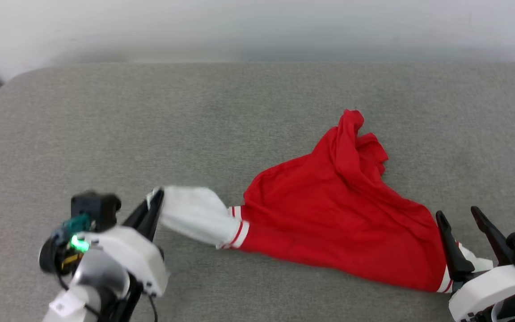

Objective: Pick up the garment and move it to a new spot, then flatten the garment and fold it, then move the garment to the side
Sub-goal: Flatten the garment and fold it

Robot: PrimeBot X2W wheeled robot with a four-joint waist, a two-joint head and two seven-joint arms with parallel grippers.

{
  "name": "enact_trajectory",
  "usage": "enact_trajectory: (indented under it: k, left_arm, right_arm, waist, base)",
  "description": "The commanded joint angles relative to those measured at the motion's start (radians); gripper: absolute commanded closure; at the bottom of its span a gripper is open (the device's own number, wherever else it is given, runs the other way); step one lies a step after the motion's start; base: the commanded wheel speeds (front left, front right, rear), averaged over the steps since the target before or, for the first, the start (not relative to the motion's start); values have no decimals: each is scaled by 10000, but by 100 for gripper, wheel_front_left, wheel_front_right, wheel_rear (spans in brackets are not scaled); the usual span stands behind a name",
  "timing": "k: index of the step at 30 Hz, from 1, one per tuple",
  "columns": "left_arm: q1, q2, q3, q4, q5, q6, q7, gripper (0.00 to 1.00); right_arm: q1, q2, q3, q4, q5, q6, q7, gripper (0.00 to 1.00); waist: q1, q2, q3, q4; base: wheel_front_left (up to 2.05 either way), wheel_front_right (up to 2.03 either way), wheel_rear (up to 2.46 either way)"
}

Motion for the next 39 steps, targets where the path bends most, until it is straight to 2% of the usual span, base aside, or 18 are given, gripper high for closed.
enact_trajectory:
  k: [1,6,12,13,17,23,26,29,32,39]
  left_arm:
    - [537,49,137,36,-115,136,-60,100]
    - [1707,66,72,539,-238,282,-38,100]
    - [2065,94,-278,1703,-47,335,207,100]
    - [2061,137,-382,1889,56,342,290,0]
    - [1794,47,-470,2006,276,329,-236,0]
    - [1270,-67,-368,1300,561,133,-1859,0]
    - [931,-80,-634,854,702,-128,-2007,0]
    - [454,-175,-1099,471,741,-473,-1610,0]
    - [-200,-442,-1423,188,174,-870,-788,0]
    - [-2193,-455,-2728,443,188,-1270,1965,0]
  right_arm:
    - [126,17,-11,4,7,-4,34,0]
    - [247,26,100,25,43,-5,148,0]
    - [279,-26,261,85,69,-5,277,0]
    - [285,-32,288,102,77,-4,298,0]
    - [341,-65,290,170,105,-4,305,0]
    - [449,-34,336,188,149,-4,289,0]
    - [387,-35,414,142,163,-4,335,0]
    - [304,-84,501,69,159,-4,382,0]
    - [203,-109,563,-17,131,-5,454,0]
    - [36,-19,500,-187,76,-4,416,0]
  waist:
    - [0,0,-206,223]
    - [0,0,-342,433]
    - [0,0,-448,493]
    - [0,0,-480,491]
    - [0,0,-653,464]
    - [0,0,-949,322]
    - [0,0,-1023,158]
    - [0,0,-978,-95]
    - [0,0,-797,-441]
    - [0,0,-10,-1309]
  base:
    - [0,0,0]
    - [0,0,0]
    - [0,0,0]
    - [0,0,0]
    - [0,0,0]
    - [0,0,0]
    - [0,0,0]
    - [0,0,0]
    - [0,0,0]
    - [0,0,0]
